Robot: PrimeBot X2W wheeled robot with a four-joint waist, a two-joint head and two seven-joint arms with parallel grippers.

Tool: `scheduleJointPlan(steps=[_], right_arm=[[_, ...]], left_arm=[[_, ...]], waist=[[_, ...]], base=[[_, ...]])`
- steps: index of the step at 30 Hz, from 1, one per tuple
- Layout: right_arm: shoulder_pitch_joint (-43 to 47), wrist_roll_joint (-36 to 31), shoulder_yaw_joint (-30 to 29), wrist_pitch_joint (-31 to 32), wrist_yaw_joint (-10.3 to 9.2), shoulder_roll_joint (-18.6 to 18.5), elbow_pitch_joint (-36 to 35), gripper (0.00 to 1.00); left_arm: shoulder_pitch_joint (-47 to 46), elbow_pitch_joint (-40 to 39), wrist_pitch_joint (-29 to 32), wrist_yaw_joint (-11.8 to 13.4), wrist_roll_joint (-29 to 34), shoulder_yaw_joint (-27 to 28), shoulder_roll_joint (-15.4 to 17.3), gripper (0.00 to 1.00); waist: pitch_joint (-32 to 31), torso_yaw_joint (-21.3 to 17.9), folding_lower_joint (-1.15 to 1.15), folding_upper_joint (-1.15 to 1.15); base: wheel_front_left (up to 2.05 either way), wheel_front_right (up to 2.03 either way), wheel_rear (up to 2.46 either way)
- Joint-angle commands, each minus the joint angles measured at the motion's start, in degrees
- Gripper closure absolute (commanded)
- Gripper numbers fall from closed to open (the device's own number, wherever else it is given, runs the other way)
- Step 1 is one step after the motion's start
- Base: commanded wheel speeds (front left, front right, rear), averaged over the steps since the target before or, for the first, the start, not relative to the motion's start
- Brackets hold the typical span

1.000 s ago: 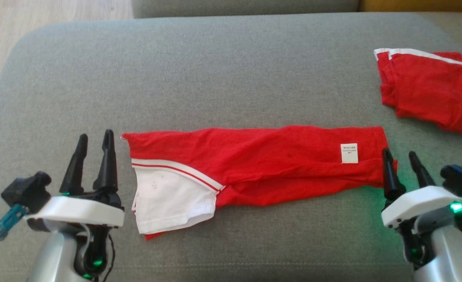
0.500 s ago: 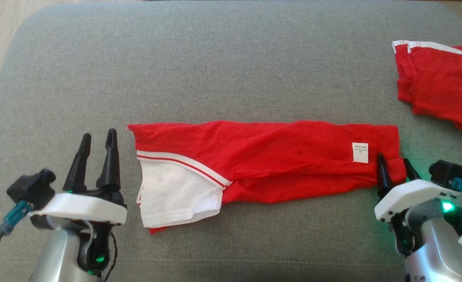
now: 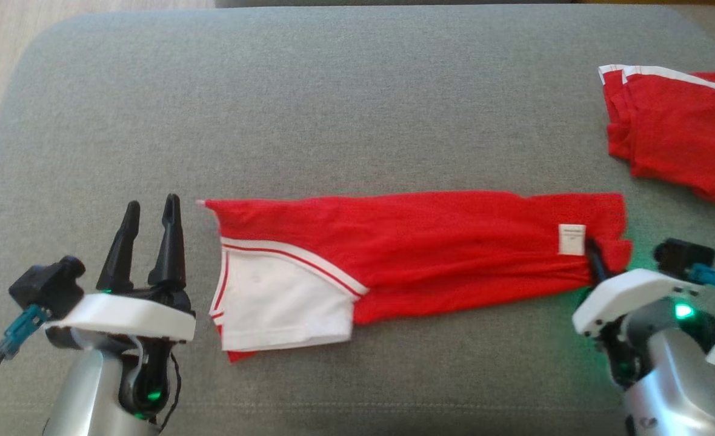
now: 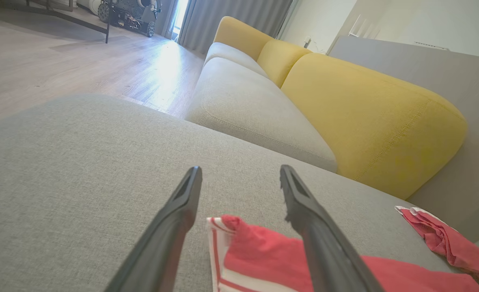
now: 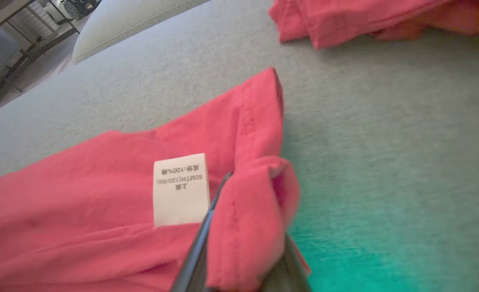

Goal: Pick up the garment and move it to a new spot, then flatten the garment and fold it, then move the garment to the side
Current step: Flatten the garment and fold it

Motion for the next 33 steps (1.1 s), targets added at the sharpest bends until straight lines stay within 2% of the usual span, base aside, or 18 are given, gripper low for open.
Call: scheduleJointPlan(steps=[1, 5, 10, 14, 18, 24, 33], right_arm=[[-1.59, -0.85, -0.7, -1.02, -0.05, -1.51, -1.45, 1.0], [-2.68, -3.98, -7.24, -1.75, -0.05, -2.53, -2.01, 1.0], [-4.56, -11.07, -16.67, -2.65, -0.05, -2.93, -3.67, 1.0], [-5.29, -12.94, -18.13, -1.3, -0.05, -1.13, -5.32, 1.0], [-4.7, -11.7, -16.05, 0.22, -0.05, 0.04, -7.55, 1.0], [-2.66, -7.02, -9.78, 2.47, -0.05, 0.83, -12.89, 1.0], [0.9, 9.34, 6.63, 5.09, -0.05, 0.91, -20.76, 1.0]], left_arm=[[-2.16, -1.84, -0.7, -0.35, 0.1, 2.38, 1.48, 0.0], [-2.41, -2.03, -0.7, -0.36, 0.0, 2.36, 1.86, 0.0], [-2.19, -2.23, -0.7, -0.36, -0.66, 2.64, 1.61, 0.0], [-1.96, -2.13, -0.7, -0.36, -0.51, 2.58, 1.01, 0.0], [-1.49, -1.75, -0.7, -0.36, -0.4, 2.44, 0.71, 0.0], [-0.42, -1.17, -0.7, -0.36, -0.39, 2.73, 0.76, 0.0], [0.75, -0.9, -0.7, -0.36, -0.28, 2.33, 0.23, 0.0]], waist=[[-0.15, -0.13, 0.0, 0.0], [-0.47, -0.4, 0.0, 0.0], [-0.96, -0.66, 0.0, 0.0], [-1.56, -0.62, 0.0, 0.0], [-2.67, -0.8, 0.0, 0.0], [-4.7, -1.63, 0.0, 0.0], [-6.58, -2.77, 0.0, 0.0]], base=[[0.0, 0.0, 0.0], [0.0, 0.0, 0.0], [0.0, 0.0, 0.0], [0.0, 0.0, 0.0], [0.0, 0.0, 0.0], [0.0, 0.0, 0.0], [0.0, 0.0, 0.0]])
